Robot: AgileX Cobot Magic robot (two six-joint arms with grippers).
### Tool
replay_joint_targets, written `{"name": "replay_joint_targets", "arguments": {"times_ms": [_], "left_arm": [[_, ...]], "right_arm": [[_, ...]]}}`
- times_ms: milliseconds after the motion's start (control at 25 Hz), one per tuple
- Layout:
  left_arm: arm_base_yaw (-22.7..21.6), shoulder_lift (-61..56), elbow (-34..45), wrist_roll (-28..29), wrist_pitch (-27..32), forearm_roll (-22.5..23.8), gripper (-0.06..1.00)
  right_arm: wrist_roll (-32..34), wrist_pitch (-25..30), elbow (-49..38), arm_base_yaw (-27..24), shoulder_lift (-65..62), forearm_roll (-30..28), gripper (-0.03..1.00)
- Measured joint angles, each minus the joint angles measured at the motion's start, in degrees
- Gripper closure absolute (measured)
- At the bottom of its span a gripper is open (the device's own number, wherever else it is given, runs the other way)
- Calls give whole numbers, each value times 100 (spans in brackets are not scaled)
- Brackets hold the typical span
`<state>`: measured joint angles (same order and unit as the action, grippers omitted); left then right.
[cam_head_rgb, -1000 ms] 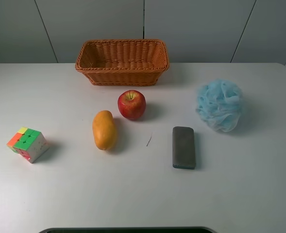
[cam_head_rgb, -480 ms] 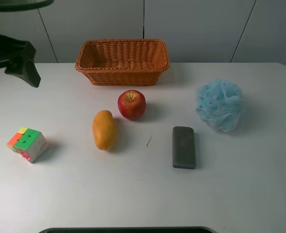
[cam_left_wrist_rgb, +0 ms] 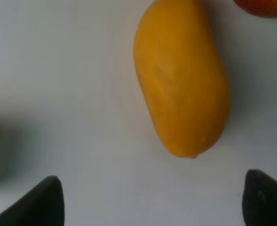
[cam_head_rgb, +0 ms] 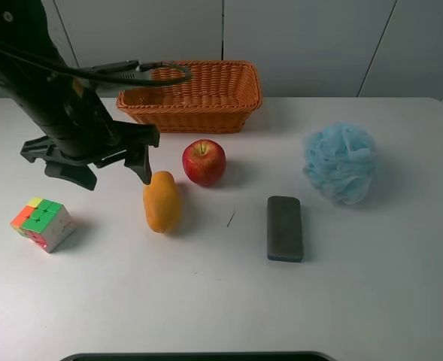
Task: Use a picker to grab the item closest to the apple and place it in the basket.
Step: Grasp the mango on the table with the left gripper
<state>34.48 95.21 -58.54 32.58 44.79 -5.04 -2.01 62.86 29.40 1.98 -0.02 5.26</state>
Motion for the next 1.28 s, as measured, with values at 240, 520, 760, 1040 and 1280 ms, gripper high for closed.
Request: {"name": "replay_joint_targets", "arguments": {"times_ms": [240,520,760,1040,1280], "left_arm": [[0,568,-40,12,-382,-242,22],[0,1195,-557,12,-339,-262,22],[0,1597,-688,12,-304,-412,22],[27,1951,-799,17,-532,-465,22],[27,2227,-897,17,-732,-403,22]], "right_arm": [[0,0,0,0,0,0,27],[0,0,0,0,0,0,27],[0,0,0,0,0,0,27],[0,0,0,0,0,0,27],[0,0,0,0,0,0,27]]}}
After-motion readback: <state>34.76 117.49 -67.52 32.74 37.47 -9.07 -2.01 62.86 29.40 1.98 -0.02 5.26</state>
